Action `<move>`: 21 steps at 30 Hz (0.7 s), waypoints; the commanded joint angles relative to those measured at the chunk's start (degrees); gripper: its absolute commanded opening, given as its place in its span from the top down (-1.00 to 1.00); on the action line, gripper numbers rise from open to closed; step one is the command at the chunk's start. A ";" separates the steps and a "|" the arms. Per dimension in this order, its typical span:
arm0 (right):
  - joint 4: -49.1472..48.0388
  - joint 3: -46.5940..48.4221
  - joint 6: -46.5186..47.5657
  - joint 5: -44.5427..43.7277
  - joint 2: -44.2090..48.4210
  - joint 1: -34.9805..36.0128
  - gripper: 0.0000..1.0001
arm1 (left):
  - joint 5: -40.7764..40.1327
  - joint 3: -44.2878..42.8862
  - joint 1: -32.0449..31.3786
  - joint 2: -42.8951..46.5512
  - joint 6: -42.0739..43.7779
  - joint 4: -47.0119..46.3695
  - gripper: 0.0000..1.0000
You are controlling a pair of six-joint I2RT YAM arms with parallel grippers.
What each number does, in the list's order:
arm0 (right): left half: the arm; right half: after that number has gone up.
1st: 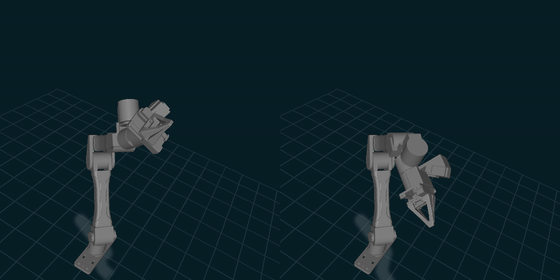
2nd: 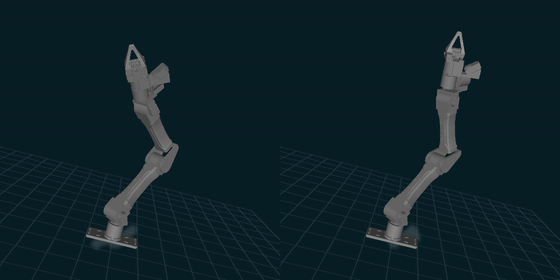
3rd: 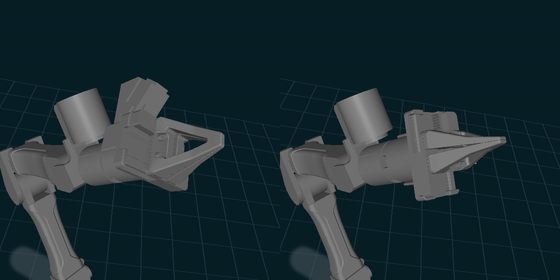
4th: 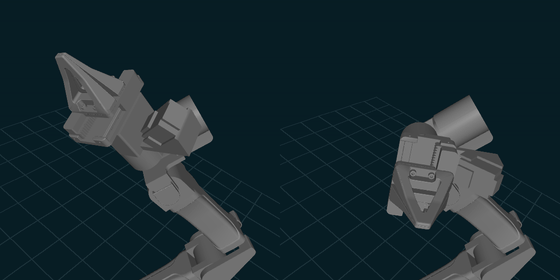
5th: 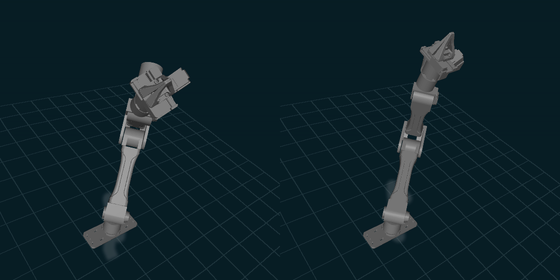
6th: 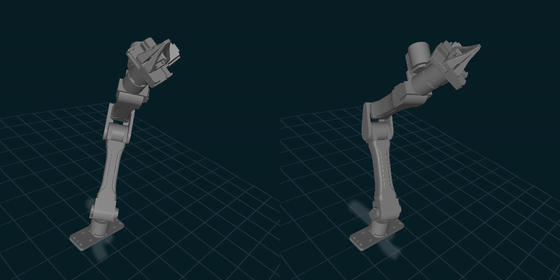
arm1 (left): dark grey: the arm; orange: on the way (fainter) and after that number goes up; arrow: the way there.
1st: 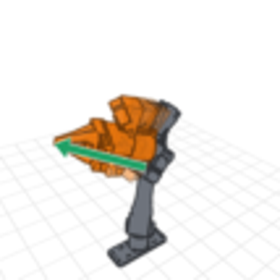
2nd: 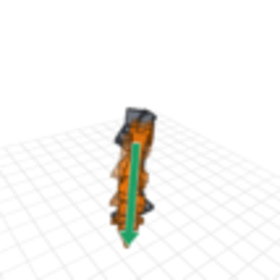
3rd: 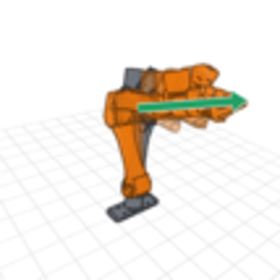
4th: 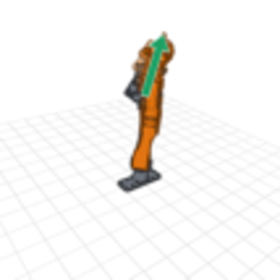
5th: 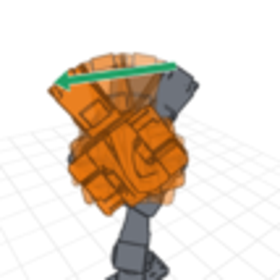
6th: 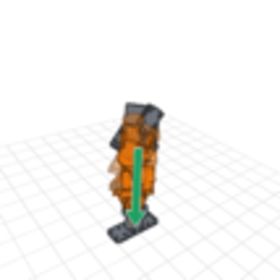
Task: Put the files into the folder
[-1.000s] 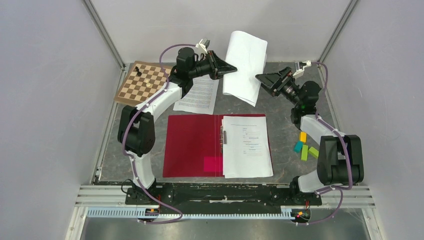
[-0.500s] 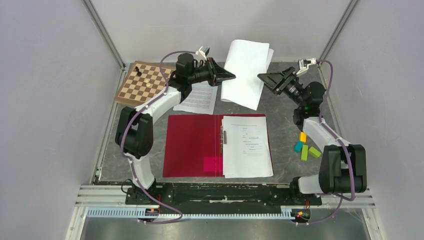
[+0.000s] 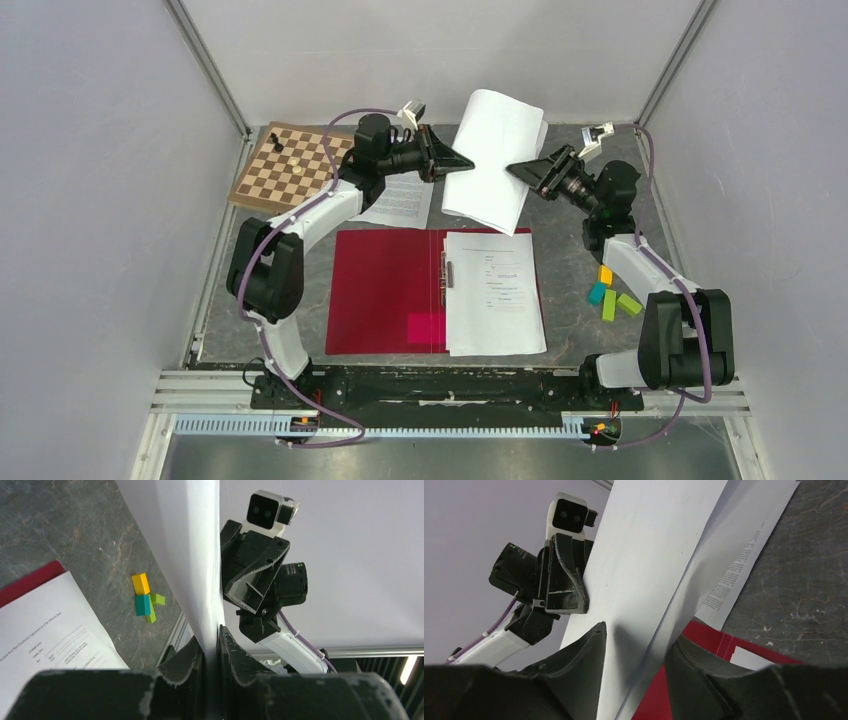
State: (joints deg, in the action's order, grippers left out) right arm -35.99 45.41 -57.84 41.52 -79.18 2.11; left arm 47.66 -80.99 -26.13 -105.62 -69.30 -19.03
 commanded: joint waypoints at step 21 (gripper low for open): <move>39.05 8.20 26.37 -11.65 8.00 14.36 1.00 | -48.22 18.63 -5.62 22.93 32.72 46.01 -0.21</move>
State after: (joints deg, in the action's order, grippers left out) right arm -4.40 51.16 -36.51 33.47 -75.77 12.47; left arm 17.80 -68.86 -31.83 -89.45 -41.80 19.35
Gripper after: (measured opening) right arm 0.006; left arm 0.599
